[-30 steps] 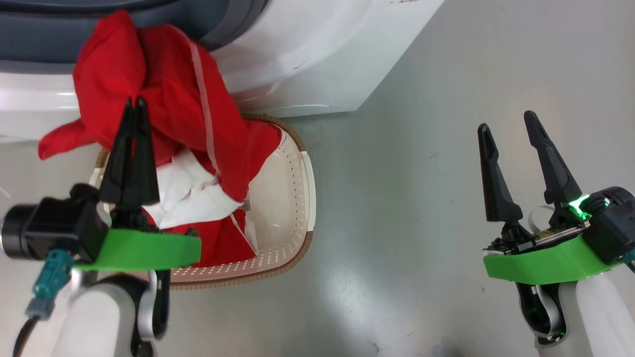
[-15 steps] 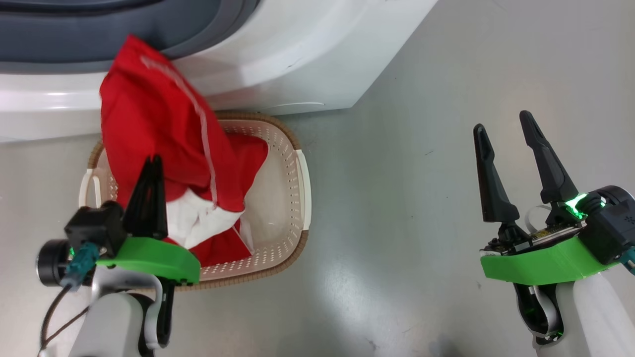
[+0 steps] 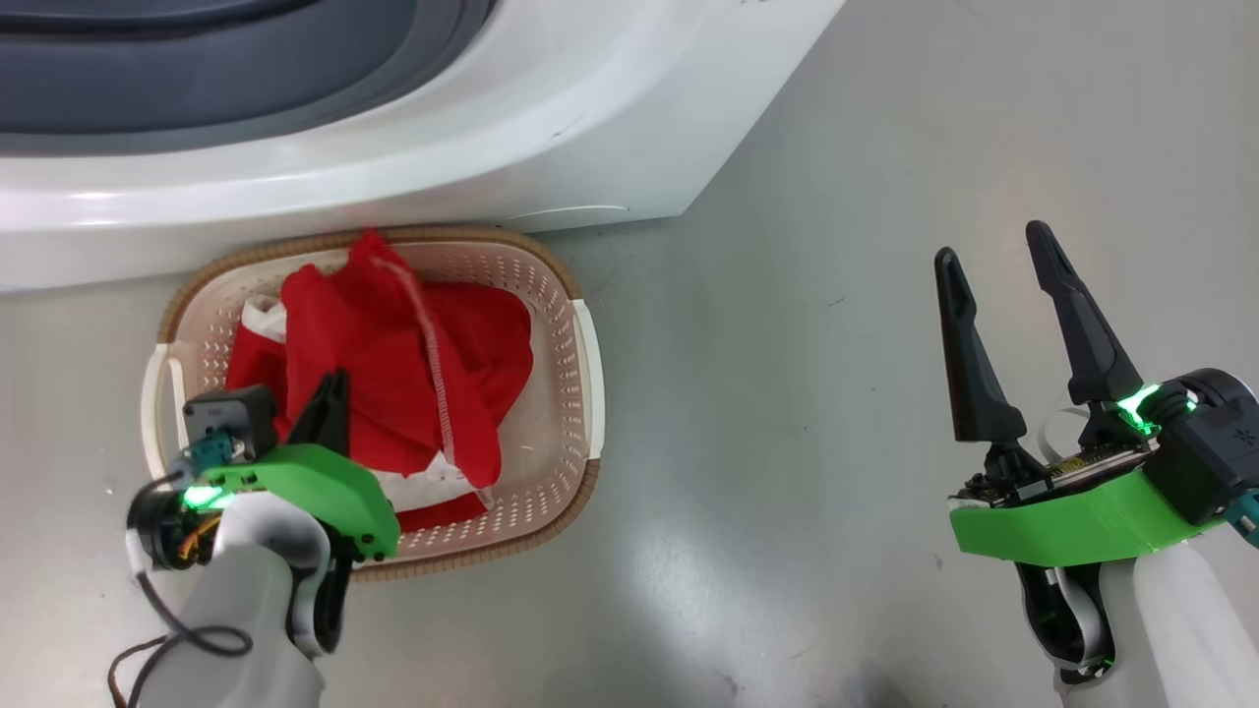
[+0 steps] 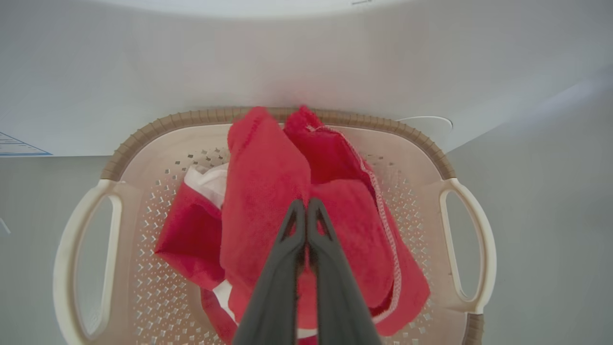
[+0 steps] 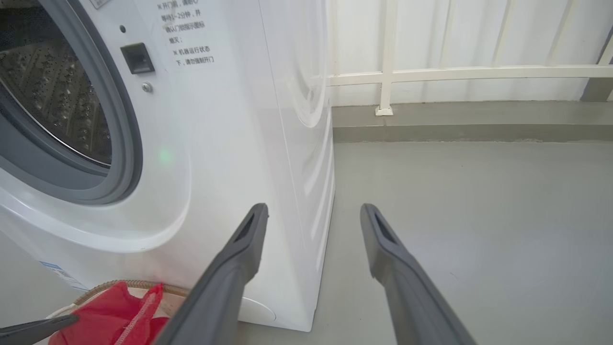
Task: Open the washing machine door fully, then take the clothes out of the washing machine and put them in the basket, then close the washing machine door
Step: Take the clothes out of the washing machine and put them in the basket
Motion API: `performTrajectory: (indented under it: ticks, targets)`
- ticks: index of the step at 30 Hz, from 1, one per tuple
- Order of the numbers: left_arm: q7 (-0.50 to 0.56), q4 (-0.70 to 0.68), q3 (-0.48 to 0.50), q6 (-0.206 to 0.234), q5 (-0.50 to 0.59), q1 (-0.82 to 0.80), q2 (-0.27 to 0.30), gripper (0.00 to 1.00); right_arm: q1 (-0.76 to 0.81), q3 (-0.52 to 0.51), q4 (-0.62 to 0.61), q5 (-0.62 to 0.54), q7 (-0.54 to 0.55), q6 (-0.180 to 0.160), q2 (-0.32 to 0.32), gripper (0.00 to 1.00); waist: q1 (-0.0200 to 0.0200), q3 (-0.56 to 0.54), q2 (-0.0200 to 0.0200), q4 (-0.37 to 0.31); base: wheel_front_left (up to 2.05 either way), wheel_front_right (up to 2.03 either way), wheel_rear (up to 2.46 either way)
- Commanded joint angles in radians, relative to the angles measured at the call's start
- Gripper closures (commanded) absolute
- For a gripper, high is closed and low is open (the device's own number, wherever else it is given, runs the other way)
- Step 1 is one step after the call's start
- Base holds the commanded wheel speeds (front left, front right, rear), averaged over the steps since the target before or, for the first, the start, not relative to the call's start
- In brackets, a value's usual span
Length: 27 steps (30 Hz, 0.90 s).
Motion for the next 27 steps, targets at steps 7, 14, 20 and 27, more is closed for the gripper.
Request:
performTrajectory:
  ticks: [7, 14, 20, 27]
  targets:
    - [-0.023, 0.236, 0.024, -0.032, -0.029, -0.106, 0.021, 1.00, -0.007, 0.034, -0.023, 0.024, -0.006, 0.006, -0.002, 0.00, 0.0000, 0.005, 0.0000, -0.017, 0.00, 0.00, 0.00]
    - [-0.064, 0.414, 0.035, -0.070, -0.060, -0.183, 0.017, 1.00, -0.012, 0.041, -0.022, 0.026, -0.006, 0.006, -0.002, 0.00, 0.0000, 0.013, 0.0000, -0.034, 0.00, 0.00, 0.00]
    - [-0.073, 0.520, 0.030, -0.090, -0.072, -0.234, 0.012, 1.00, -0.015, 0.041, -0.019, 0.024, -0.006, 0.006, -0.002, 0.00, 0.0000, 0.016, 0.0000, -0.040, 0.00, 0.00, 0.00]
    - [-0.089, 0.563, 0.015, -0.095, -0.070, -0.256, 0.011, 0.92, -0.015, 0.037, -0.014, 0.018, -0.006, 0.006, -0.002, 0.00, 0.0000, 0.010, 0.0000, -0.038, 0.00, 0.00, 0.00]
